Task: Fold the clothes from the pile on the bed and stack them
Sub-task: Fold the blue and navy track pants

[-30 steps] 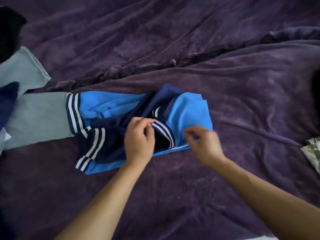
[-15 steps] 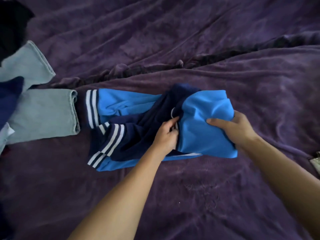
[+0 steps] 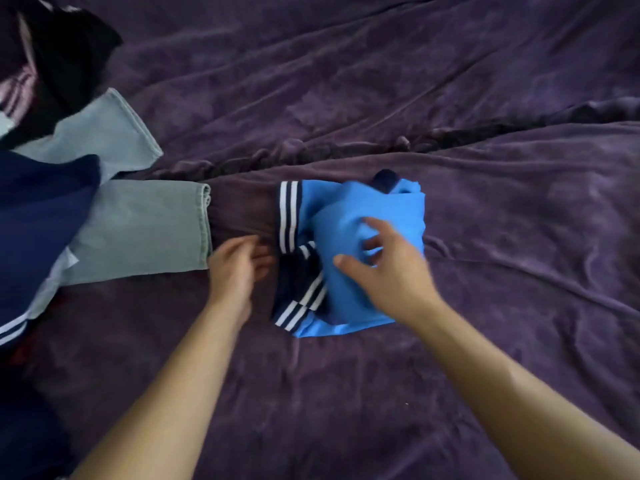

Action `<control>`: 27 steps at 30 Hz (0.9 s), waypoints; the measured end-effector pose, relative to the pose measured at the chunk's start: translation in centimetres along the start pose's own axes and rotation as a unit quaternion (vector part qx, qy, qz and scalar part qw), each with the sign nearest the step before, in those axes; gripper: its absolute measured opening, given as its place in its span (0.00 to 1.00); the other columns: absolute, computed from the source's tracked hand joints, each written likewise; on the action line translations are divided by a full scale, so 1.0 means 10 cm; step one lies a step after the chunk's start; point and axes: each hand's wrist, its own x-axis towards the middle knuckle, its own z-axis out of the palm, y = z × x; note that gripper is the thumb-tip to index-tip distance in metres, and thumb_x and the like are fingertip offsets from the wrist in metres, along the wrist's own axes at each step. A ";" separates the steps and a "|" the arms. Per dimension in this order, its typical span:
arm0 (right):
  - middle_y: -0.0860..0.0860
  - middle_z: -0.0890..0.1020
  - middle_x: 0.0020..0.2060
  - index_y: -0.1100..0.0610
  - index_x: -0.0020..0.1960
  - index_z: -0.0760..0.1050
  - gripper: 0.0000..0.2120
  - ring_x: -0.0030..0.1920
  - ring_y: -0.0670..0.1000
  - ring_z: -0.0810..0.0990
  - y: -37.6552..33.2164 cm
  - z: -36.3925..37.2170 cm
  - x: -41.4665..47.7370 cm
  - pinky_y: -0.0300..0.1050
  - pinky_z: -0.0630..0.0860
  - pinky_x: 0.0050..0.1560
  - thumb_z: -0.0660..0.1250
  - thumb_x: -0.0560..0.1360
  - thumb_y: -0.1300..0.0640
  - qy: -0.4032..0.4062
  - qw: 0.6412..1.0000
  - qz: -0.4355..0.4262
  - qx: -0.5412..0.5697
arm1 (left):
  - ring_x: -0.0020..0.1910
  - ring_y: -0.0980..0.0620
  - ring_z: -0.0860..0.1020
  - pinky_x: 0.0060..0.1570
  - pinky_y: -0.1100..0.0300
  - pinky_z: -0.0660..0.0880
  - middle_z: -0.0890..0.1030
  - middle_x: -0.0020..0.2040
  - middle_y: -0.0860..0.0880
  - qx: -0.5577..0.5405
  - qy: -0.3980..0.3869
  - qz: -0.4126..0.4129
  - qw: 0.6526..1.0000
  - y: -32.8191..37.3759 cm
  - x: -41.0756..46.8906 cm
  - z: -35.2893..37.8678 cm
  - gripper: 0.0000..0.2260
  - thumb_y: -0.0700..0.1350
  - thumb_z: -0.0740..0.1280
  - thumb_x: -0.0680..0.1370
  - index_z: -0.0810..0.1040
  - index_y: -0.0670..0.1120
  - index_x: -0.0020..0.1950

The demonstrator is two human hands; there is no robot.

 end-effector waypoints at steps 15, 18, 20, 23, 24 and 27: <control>0.50 0.82 0.55 0.58 0.50 0.82 0.16 0.56 0.50 0.79 0.64 0.42 0.19 0.49 0.76 0.55 0.56 0.71 0.62 0.101 0.962 -0.248 -0.054 | 0.63 0.41 0.71 0.57 0.45 0.71 0.71 0.64 0.42 0.393 -0.045 0.166 0.903 -0.36 0.11 0.48 0.25 0.56 0.64 0.77 0.65 0.45 0.69; 0.56 0.68 0.72 0.53 0.69 0.70 0.22 0.72 0.58 0.65 0.81 0.26 0.42 0.58 0.69 0.63 0.60 0.76 0.54 0.191 0.939 -0.187 -0.217 | 0.72 0.41 0.62 0.63 0.44 0.67 0.60 0.75 0.41 0.466 0.016 0.268 0.843 -0.47 0.18 0.53 0.30 0.47 0.63 0.79 0.52 0.51 0.77; 0.56 0.57 0.77 0.49 0.76 0.59 0.28 0.77 0.59 0.54 0.84 0.37 0.58 0.62 0.62 0.68 0.56 0.78 0.42 0.140 0.942 -0.159 -0.261 | 0.74 0.38 0.58 0.65 0.39 0.65 0.55 0.77 0.40 0.527 0.004 0.355 0.772 -0.60 0.31 0.53 0.33 0.38 0.59 0.76 0.52 0.55 0.77; 0.53 0.50 0.78 0.44 0.78 0.51 0.32 0.78 0.57 0.47 0.93 0.72 0.80 0.67 0.55 0.71 0.48 0.77 0.34 0.053 0.942 -0.138 -0.300 | 0.75 0.37 0.57 0.65 0.35 0.63 0.54 0.77 0.41 0.594 -0.030 0.371 0.713 -0.81 0.62 0.44 0.33 0.37 0.55 0.73 0.56 0.58 0.76; 0.52 0.49 0.78 0.43 0.78 0.49 0.32 0.78 0.56 0.45 0.98 0.83 0.86 0.67 0.53 0.72 0.46 0.77 0.33 0.037 0.943 -0.125 -0.306 | 0.75 0.37 0.57 0.66 0.35 0.63 0.54 0.78 0.41 0.599 -0.034 0.361 0.714 -0.87 0.70 0.41 0.33 0.37 0.55 0.73 0.56 0.57 0.76; 0.51 0.49 0.79 0.43 0.78 0.47 0.32 0.78 0.55 0.43 1.13 1.04 1.01 0.66 0.49 0.73 0.43 0.77 0.32 0.037 0.944 -0.112 -0.308 | 0.75 0.40 0.58 0.67 0.38 0.63 0.54 0.78 0.42 0.592 -0.023 0.362 0.720 -1.03 0.89 0.41 0.31 0.38 0.54 0.75 0.55 0.55 0.77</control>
